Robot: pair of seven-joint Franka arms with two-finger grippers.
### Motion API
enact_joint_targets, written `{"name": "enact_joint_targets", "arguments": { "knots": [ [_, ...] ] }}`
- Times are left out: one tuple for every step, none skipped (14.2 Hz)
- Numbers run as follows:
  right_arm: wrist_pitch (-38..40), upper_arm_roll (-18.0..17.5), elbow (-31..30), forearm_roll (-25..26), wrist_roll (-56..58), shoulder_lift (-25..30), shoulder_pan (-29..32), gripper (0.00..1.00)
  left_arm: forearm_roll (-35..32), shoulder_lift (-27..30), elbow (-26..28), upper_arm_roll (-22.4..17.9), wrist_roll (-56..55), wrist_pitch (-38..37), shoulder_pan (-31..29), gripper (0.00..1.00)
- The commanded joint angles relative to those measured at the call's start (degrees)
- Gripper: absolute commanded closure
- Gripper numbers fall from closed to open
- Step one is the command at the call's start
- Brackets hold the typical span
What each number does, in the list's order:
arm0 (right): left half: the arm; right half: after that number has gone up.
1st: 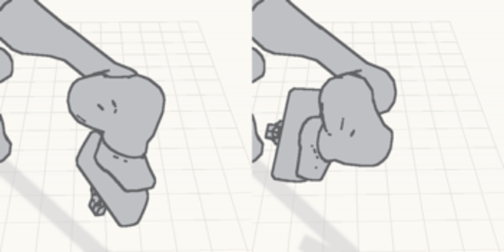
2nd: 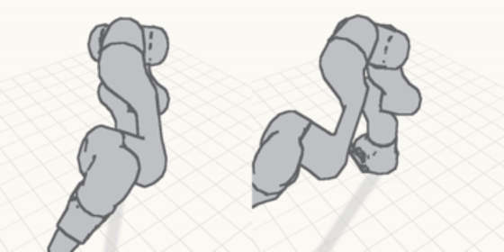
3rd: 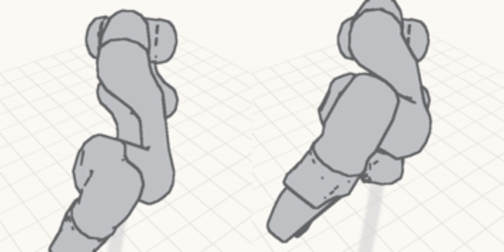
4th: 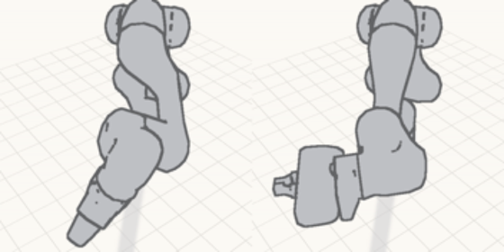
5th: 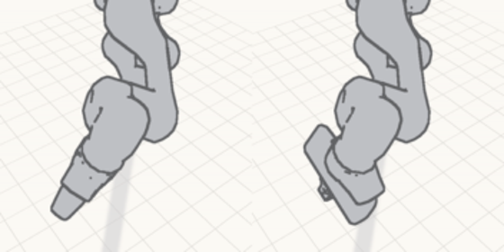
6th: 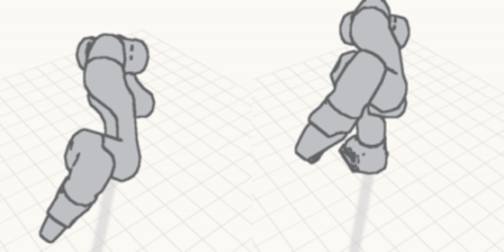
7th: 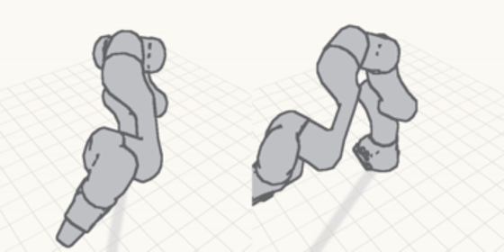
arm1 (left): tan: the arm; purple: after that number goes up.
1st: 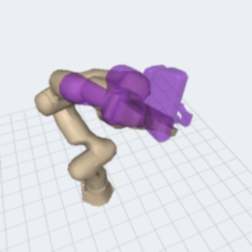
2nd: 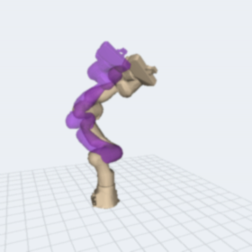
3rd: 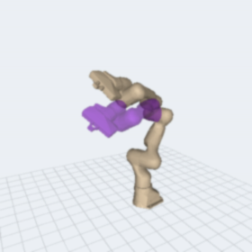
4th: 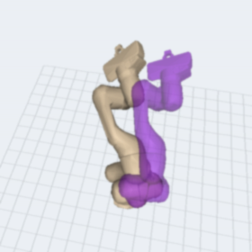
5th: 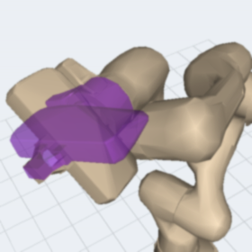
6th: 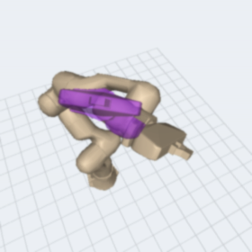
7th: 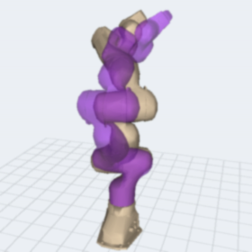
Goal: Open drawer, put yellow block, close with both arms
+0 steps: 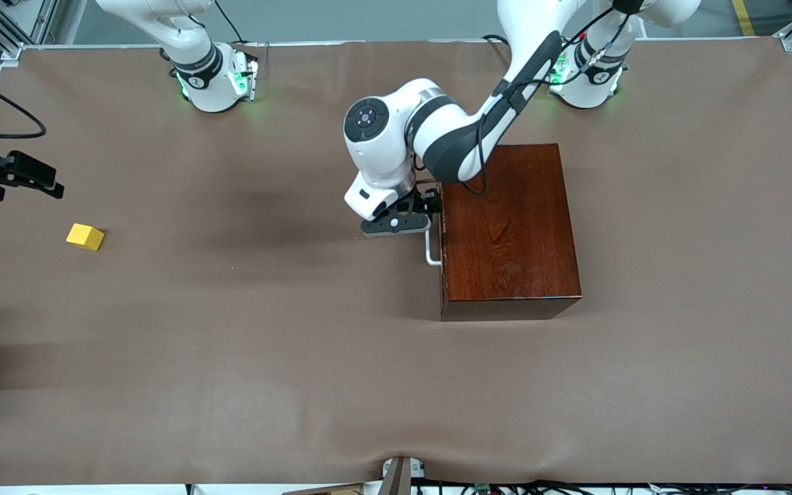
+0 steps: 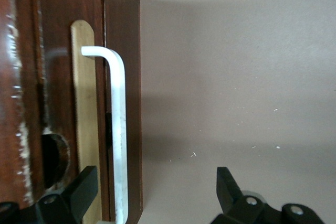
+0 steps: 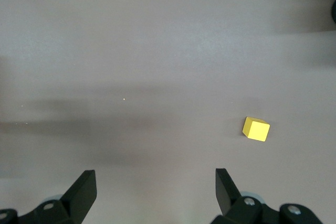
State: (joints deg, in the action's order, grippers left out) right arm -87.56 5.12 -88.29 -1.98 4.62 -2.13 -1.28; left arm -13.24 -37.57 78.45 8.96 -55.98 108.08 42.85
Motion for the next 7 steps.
{"name": "enact_joint_targets", "arguments": {
  "knots": [
    [0.2,0.2,0.2,0.8,0.0,0.1,-0.4,0.00,-1.5,-1.6,-2.2,-0.2,0.6,-0.4,0.3,0.00],
    [0.1,0.2,0.2,0.8,0.0,0.0,-0.4,0.00,-1.5,-1.6,-2.2,-0.2,0.7,-0.4,0.3,0.00],
    [0.1,0.2,0.2,0.8,0.1,0.0,-0.3,0.00,-1.4,-1.7,-2.2,-0.1,0.7,-0.4,0.3,0.00],
    [0.1,0.2,0.2,0.8,0.1,-0.1,-0.3,0.00,-1.4,-2.1,-2.2,-0.1,0.6,-0.4,0.3,0.00],
    [0.1,0.2,0.2,0.8,0.2,-0.1,-0.2,0.00,-1.4,-2.6,-2.2,-0.1,0.4,-0.4,0.4,0.00],
    [0.0,0.2,0.2,0.8,0.3,-0.1,-0.1,0.00,-1.4,-2.9,-2.2,-0.1,0.2,-0.4,0.4,0.00],
    [0.0,0.2,0.1,0.8,0.3,-0.1,-0.2,0.00,-1.4,-3.1,-2.4,-0.1,0.0,-0.4,0.4,0.00]
  ]
}}
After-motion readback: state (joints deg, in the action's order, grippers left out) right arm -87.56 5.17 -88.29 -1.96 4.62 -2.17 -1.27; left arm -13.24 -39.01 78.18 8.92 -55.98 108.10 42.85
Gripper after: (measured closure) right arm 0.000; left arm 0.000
